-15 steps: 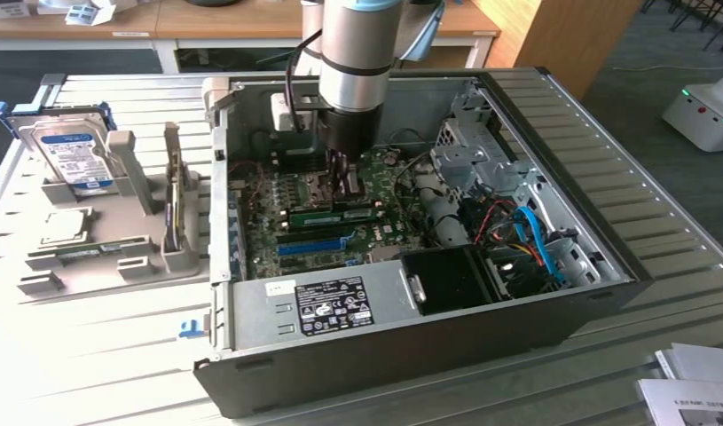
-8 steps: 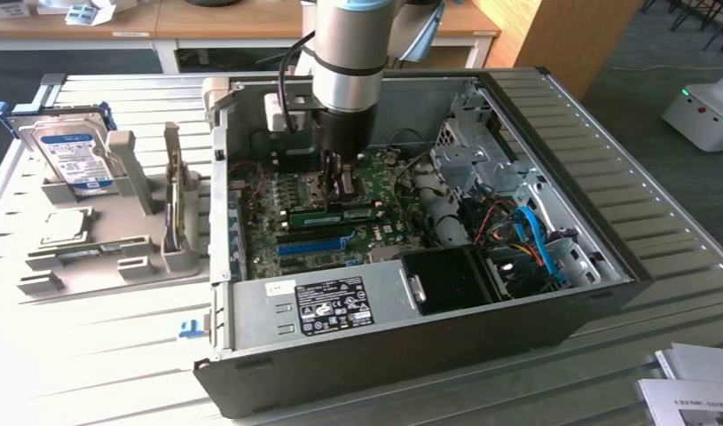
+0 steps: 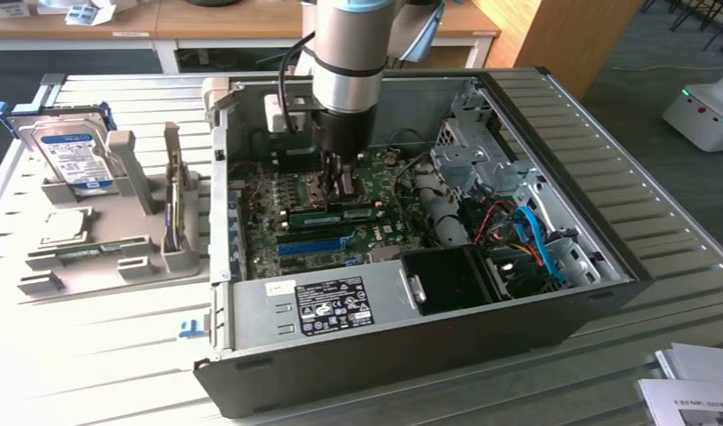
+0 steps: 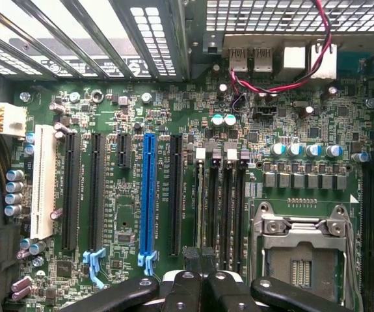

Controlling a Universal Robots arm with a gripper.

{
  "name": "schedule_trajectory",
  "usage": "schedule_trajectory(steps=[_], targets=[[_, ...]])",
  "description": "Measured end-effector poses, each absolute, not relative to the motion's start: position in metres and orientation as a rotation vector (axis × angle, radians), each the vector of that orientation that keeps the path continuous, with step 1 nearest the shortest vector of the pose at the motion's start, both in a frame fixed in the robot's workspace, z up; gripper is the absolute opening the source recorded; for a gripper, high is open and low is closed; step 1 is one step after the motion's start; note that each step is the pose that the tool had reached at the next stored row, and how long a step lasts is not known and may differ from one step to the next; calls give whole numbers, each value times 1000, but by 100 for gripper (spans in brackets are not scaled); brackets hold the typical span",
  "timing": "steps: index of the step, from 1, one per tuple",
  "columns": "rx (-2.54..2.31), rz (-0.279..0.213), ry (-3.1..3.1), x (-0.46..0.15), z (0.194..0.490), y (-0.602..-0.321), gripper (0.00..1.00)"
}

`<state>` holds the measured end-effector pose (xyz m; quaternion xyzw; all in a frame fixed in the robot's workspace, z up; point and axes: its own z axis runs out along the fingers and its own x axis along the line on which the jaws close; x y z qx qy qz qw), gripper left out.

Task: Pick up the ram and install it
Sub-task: 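Press down the ram until it locks into place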

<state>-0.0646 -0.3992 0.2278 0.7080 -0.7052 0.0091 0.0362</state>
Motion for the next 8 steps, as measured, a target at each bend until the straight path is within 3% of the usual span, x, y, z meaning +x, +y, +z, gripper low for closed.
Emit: schedule_trajectory(steps=[8], targets=[[2175,28,-2166,-65,225,-399,10]])
